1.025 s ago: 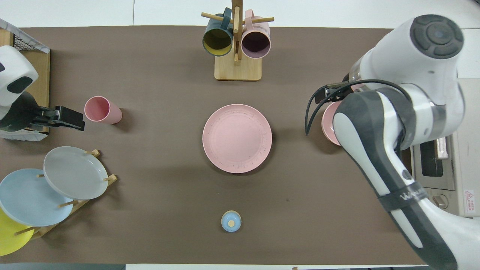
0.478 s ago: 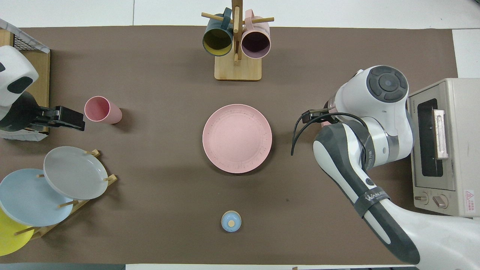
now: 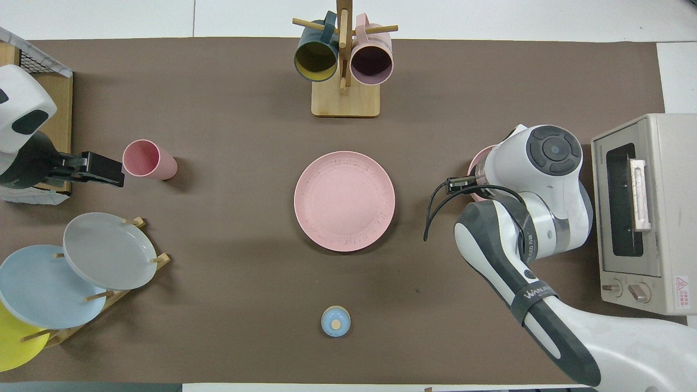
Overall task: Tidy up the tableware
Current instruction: 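Reach the right gripper to the pink bowl and grasp its rim, then carry the bowl onto the pink plate while the left gripper grasps the cup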
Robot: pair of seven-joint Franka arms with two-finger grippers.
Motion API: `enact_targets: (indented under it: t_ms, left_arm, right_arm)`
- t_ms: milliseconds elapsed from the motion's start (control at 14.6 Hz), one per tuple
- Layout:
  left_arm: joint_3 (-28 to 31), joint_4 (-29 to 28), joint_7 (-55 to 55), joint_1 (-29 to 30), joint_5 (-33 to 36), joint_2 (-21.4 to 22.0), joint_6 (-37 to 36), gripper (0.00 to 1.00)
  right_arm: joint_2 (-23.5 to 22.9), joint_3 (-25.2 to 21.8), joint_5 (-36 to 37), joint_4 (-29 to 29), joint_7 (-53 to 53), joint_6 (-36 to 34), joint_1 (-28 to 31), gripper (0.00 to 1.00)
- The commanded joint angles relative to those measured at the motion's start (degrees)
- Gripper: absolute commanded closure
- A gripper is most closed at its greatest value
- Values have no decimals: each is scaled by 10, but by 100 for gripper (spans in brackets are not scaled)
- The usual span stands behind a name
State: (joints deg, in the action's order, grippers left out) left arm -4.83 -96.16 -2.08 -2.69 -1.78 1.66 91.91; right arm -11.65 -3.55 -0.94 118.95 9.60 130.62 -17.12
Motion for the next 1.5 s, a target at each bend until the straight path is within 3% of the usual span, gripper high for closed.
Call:
enact_targets:
  t_ms: [0,137,273,478,615,820,1093,1435]
  left_arm:
    - [3,-22,0,2,4,6,27,0]
    - [3,-22,-1,3,4,-2,42,0]
    - [3,-19,-2,3,4,-19,56,0]
    - [3,-15,-4,3,1,-57,83,0]
    - [3,-13,-5,2,-3,-88,112,0]
    - [4,6,-6,1,-4,-135,146,0]
    - [4,6,-7,3,-2,-166,183,0]
    - [5,-16,-27,3,-2,-187,222,0]
  right_arm:
    - [3,0,7,10,-8,4,0,97]
    - [2,1,38,1,-9,-6,-5,100]
    - [-7,1,66,-56,-6,-67,-19,100]
    - [-63,1,69,-218,29,-194,-77,100]
    - [-134,2,64,-363,129,-288,-123,100]
    - [-200,23,45,-461,240,-301,-191,100]
    - [-236,31,35,-475,349,-215,-250,100]
    - [-213,31,42,-389,347,-163,-255,100]
